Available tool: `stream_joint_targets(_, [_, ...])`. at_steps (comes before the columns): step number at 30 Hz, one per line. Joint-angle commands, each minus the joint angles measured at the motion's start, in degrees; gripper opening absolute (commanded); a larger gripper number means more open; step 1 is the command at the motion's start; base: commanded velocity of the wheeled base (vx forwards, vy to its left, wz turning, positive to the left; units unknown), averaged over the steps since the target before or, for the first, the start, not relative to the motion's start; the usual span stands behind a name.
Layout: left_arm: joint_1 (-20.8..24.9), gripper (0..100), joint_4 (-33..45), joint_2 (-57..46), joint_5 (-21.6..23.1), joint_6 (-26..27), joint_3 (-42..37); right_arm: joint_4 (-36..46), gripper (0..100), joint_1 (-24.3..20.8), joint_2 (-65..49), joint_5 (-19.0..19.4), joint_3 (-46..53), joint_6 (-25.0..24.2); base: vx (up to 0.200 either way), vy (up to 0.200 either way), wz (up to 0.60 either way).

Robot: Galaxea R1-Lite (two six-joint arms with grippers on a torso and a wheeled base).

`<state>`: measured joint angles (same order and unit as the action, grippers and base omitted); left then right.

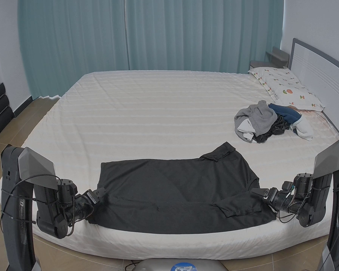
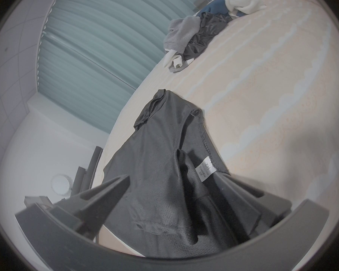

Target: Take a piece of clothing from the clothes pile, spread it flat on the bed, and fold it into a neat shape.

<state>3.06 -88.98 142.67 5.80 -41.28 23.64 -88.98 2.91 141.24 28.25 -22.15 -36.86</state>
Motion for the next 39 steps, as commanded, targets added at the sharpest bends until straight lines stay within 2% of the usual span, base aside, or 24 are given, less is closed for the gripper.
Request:
stream_joint_targets(1, [-1.0,100,-1.0,-3.2,-0.7,-2.8,1.4,-0.6,100,0.4,-0.2,-0.1,-0.2,-3.0,0.000,0.000,0.00])
stream_joint_targets(3, [-1.6,100,-1.0,-4.9,-0.7,-6.1,1.9,-0.6,100,0.6,-0.6,-0.2,-0.3,-6.6,0.000,0.000,0.00])
stream_joint_targets(11, [-1.0,100,-1.0,-9.0,0.2,-9.0,-0.7,-0.7,100,1.3,-1.3,-0.3,-0.3,-9.0,0.000,0.000,0.00])
stream_joint_targets(23, [0.7,100,-1.0,-12.3,0.3,-5.3,-7.4,-0.6,100,4.1,-6.2,-0.5,2.1,-12.4,0.000,0.000,0.00])
stream_joint_targets(24, [2.4,100,-1.0,-12.2,0.4,-5.2,-8.7,-0.7,100,4.0,-6.5,-0.6,2.4,-13.8,0.000,0.000,0.00])
stream_joint_targets(26, [2.7,100,-1.0,-12.1,0.3,-5.1,-8.8,-0.7,100,4.0,-6.5,-0.6,2.4,-13.8,0.000,0.000,0.00])
stream_joint_targets(27, [5.0,100,-1.0,-12.1,0.5,-5.0,-10.4,-0.6,100,4.0,-6.3,-0.6,2.3,-13.8,0.000,0.000,0.00])
stream_joint_targets(31, [8.7,100,-1.0,-10.6,-0.3,-5.7,-9.8,-0.6,100,3.7,-6.0,-0.6,2.3,-13.8,0.000,0.000,0.00])
stream_joint_targets(36, [11.2,100,-1.0,-9.2,-0.5,-10.4,-7.8,-0.6,100,3.2,-5.6,-0.6,2.2,-13.8,0.000,0.000,0.00])
stream_joint_targets(39, [12.7,100,-1.0,-8.4,-0.7,-10.9,-7.1,-0.6,100,3.1,-5.4,-0.6,2.1,-13.8,0.000,0.000,0.00])
